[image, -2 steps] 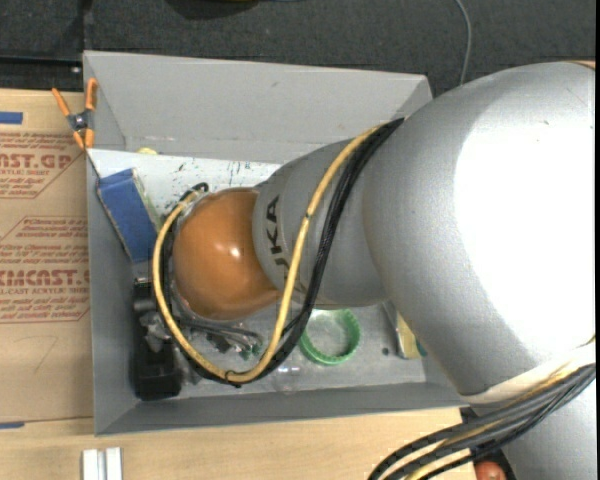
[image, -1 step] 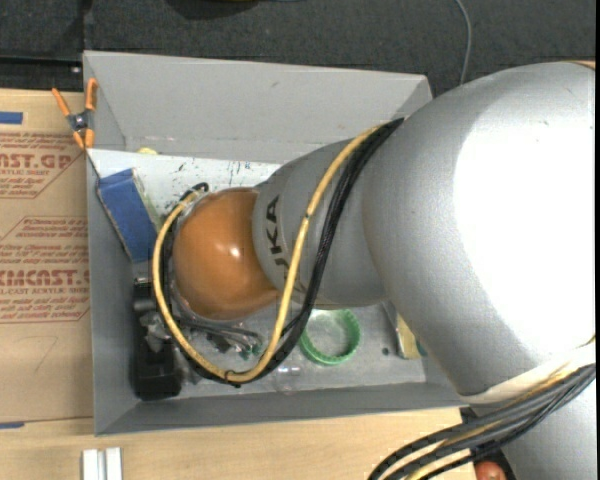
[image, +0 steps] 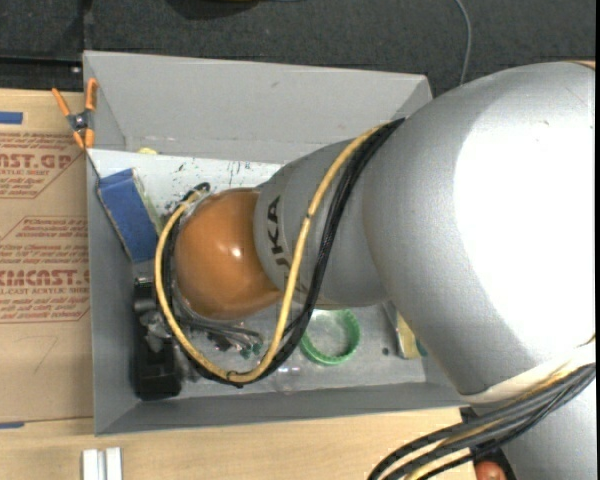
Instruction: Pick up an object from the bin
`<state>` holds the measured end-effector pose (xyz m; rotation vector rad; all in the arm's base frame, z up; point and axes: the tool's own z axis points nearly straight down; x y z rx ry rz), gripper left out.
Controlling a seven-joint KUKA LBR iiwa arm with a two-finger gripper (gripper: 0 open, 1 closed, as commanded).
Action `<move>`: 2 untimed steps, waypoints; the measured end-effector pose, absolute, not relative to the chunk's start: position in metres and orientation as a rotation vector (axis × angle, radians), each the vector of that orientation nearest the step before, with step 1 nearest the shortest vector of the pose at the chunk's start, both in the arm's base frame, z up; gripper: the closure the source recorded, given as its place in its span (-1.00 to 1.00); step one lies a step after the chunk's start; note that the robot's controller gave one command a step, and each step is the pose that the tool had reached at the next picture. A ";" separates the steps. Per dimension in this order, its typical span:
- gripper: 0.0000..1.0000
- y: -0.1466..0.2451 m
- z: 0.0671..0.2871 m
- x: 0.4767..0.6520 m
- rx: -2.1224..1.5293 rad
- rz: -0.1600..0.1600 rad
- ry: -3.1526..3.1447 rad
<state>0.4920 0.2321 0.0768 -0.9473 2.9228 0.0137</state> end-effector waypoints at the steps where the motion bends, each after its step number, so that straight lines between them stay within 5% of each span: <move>1: 1.00 0.233 0.079 0.500 -1.298 0.009 2.755; 2: 1.00 0.233 0.168 0.488 -1.172 0.007 2.853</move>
Offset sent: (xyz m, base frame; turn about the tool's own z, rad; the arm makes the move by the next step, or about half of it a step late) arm -0.0023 0.0073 0.1581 -0.0889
